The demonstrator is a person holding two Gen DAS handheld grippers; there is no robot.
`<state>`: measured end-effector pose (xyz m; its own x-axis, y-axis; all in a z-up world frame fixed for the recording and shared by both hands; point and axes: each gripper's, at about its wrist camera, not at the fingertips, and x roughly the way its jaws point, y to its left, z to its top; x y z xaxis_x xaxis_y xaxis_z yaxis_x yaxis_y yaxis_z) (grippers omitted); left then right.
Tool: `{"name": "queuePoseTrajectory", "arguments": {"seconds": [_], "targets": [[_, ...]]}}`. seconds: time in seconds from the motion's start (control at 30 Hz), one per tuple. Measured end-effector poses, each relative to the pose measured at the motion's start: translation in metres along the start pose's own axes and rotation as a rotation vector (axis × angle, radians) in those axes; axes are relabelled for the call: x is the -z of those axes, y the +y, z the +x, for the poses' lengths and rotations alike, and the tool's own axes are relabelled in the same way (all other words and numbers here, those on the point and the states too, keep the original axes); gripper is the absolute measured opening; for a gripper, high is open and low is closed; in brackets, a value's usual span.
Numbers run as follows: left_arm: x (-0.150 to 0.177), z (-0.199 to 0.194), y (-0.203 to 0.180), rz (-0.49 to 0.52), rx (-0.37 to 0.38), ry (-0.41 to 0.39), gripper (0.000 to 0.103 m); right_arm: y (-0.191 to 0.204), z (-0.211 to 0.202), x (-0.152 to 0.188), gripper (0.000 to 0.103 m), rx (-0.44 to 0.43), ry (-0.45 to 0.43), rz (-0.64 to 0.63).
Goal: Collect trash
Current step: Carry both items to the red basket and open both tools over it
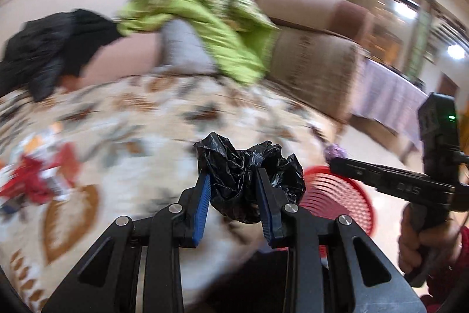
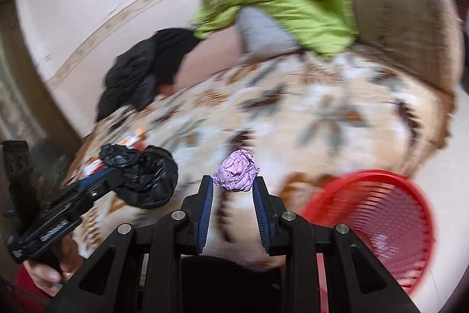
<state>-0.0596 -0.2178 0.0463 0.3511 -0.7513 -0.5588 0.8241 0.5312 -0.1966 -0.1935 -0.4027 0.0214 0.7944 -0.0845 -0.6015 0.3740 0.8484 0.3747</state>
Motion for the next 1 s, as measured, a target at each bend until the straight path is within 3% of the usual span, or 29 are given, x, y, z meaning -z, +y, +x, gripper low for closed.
{"name": "queuePoseTrajectory", "arguments": {"seconds": [0.23, 0.27, 0.3, 0.33, 0.4, 0.57, 0.7, 1.0], "targets": [[-0.003, 0.060, -0.086, 0.126, 0.126, 0.109, 0.030, -0.080, -0.022, 0.014, 0.035, 0.109, -0.001, 0.180], [-0.003, 0.067, -0.094, 0.136, 0.127, 0.117, 0.034, -0.090, -0.026, 0.016, 0.046, 0.121, -0.006, 0.207], [-0.002, 0.072, -0.099, 0.144, 0.129, 0.127, 0.049, -0.097, -0.027, 0.016, 0.053, 0.132, -0.007, 0.222], [-0.001, 0.078, -0.104, 0.149, 0.127, 0.144, 0.057, -0.102, -0.030, 0.015, 0.066, 0.143, -0.015, 0.233], [0.001, 0.081, -0.107, 0.141, 0.128, 0.140, 0.063, -0.106, -0.035, 0.014, 0.069, 0.164, -0.035, 0.234], [-0.001, 0.067, -0.091, 0.108, 0.105, 0.124, 0.063, -0.100, -0.036, 0.007, 0.069, 0.136, -0.059, 0.200], [-0.006, 0.051, -0.069, 0.057, 0.059, 0.095, 0.071, -0.082, -0.030, 0.001, 0.068, 0.083, -0.064, 0.171], [0.005, -0.008, 0.009, -0.033, -0.157, 0.032, 0.073, 0.008, 0.015, -0.008, 0.068, -0.117, 0.006, 0.011]]}}
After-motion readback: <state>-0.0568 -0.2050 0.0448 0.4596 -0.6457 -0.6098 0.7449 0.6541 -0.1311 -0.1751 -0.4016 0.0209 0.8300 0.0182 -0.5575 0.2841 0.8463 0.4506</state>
